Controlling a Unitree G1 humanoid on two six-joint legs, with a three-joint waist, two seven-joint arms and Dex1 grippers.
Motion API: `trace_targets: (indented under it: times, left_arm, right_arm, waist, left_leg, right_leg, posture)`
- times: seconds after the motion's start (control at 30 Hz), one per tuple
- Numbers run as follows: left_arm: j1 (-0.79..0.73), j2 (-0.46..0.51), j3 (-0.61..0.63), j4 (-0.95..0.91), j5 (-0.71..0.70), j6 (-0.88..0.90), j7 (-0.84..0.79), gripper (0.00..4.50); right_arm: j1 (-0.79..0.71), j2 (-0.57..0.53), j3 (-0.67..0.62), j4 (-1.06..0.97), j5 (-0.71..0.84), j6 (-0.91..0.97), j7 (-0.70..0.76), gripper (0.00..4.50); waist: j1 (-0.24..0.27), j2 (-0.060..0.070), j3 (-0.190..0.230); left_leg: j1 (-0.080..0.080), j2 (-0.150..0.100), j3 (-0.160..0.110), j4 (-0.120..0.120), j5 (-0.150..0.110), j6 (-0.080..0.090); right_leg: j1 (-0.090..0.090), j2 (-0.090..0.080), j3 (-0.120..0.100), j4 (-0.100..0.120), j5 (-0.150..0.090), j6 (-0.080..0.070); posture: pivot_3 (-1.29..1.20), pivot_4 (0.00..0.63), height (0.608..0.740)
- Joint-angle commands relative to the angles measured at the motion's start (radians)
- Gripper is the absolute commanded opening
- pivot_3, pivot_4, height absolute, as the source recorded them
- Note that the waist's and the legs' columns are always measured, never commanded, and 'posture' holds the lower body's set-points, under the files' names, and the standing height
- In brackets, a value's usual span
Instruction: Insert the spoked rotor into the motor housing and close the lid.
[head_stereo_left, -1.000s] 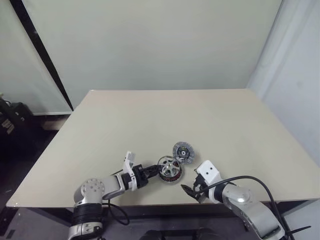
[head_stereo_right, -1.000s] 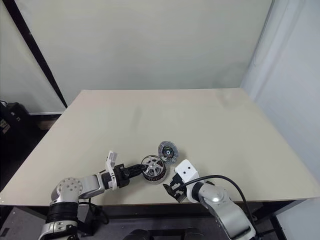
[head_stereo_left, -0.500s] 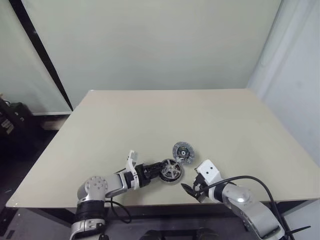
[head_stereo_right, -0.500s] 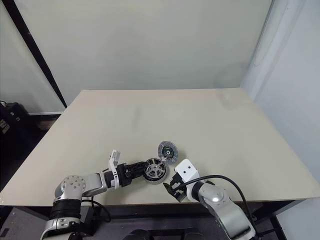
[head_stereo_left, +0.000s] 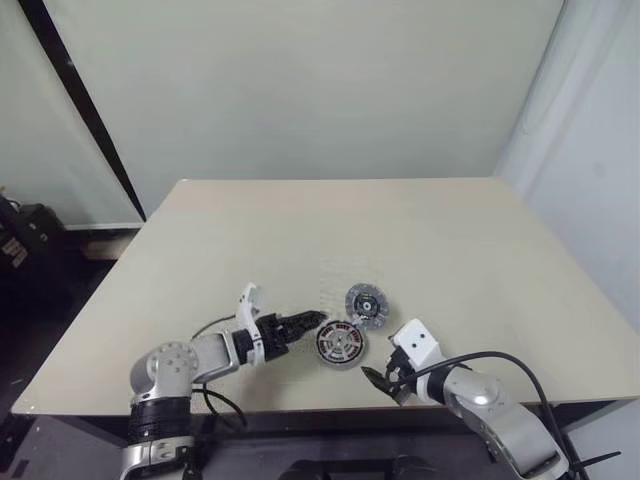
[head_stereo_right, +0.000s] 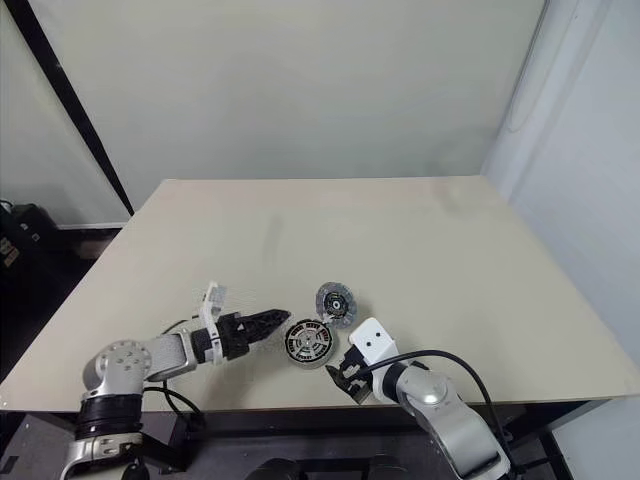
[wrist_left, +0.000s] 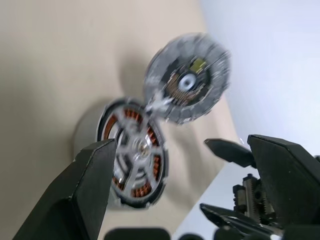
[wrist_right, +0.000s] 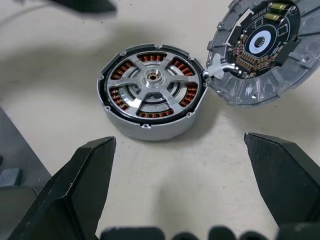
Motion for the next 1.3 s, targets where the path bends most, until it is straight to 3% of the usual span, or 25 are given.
trace_targets:
  times: [0.03,0.23,0.33,0.43,0.57,0.8,0.9,1.23,1.3]
  left_arm:
    - [-0.008,0.037,0.012,-0.12,-0.013,-0.046,-0.028,4.49]
    - [0.104,0.15,-0.115,-0.24,0.242,-0.483,-0.225,4.49]
    - [0.139,0.204,-0.158,-0.243,0.297,-0.561,-0.289,4.49]
    - [0.135,0.196,-0.134,-0.223,0.304,-0.598,-0.272,4.49]
    - [0.136,0.194,-0.134,-0.217,0.313,-0.635,-0.276,4.5]
    - [0.151,0.219,-0.172,-0.22,0.337,-0.622,-0.301,4.5]
    - [0.153,0.205,-0.157,-0.243,0.294,-0.577,-0.293,3.9]
    - [0.145,0.2,-0.174,-0.252,0.298,-0.513,-0.245,0.23]
    - [0.148,0.199,-0.186,-0.254,0.304,-0.508,-0.242,0.02]
  right_arm:
    - [-0.016,0.006,-0.011,-0.013,0.003,-0.026,0.0,4.5]
    - [-0.011,0.047,-0.05,-0.014,0.054,-0.021,0.005,4.5]
    - [-0.012,0.069,-0.064,-0.02,0.087,-0.005,0.011,4.5]
    - [-0.019,0.105,-0.073,-0.036,0.152,0.04,0.026,4.5]
    - [-0.067,0.149,-0.044,0.003,0.151,0.06,0.009,3.58]
    - [-0.152,0.206,0.005,0.146,0.078,0.013,-0.055,1.04]
    - [-0.181,0.223,0.024,0.223,0.042,-0.024,-0.075,0.0]
    - [-0.206,0.239,0.072,0.388,-0.016,-0.099,-0.061,0.0]
    - [-0.197,0.235,0.086,0.419,-0.031,-0.11,-0.057,0.0]
  waist:
    - [0.0,0.0,0.0]
    - [-0.001,0.0,0.0]
    - [0.0,0.001,0.0]
    - [0.005,0.0,0.001]
    - [0.003,0.0,0.001]
    - [0.0,0.0,0.001]
    - [-0.001,0.0,0.001]
    - [-0.002,0.0,0.001]
    - [-0.003,0.0,0.001]
  left_leg:
    - [0.0,0.0,0.0,0.0,0.0,0.0]
    - [0.001,0.001,0.002,-0.003,0.0,0.0]
    - [0.001,0.001,0.005,-0.004,0.0,0.0]
    - [0.0,0.001,0.004,-0.004,0.0,0.0]
    - [0.0,0.002,0.003,-0.004,0.0,0.0]
    - [0.001,0.001,0.004,-0.004,0.0,0.0]
    - [0.001,0.001,0.004,-0.005,0.0,0.001]
    - [0.002,0.001,0.004,-0.005,0.0,0.001]
    - [0.002,0.001,0.004,-0.005,0.001,0.001]
  right_leg:
    - [0.0,0.0,0.0,0.0,0.0,0.0]
    - [-0.001,0.0,0.003,0.0,0.0,-0.001]
    - [-0.001,0.0,0.002,0.0,0.0,-0.001]
    - [-0.002,0.0,0.002,-0.001,0.0,-0.001]
    - [-0.002,0.0,0.002,-0.001,0.0,-0.001]
    - [-0.002,0.001,0.002,0.0,0.0,-0.001]
    - [-0.002,0.001,0.001,0.0,0.0,0.0]
    - [-0.002,0.002,0.002,0.0,0.002,0.001]
    - [-0.002,0.002,0.002,0.0,0.002,0.001]
  posture:
    - [0.0,0.0,0.74]
    - [0.0,0.0,0.74]
    - [0.0,0.0,0.74]
    - [0.0,0.0,0.74]
    - [0.0,0.0,0.74]
    - [0.0,0.0,0.74]
    - [0.0,0.0,0.74]
    - [0.0,0.0,0.74]
    - [0.0,0.0,0.74]
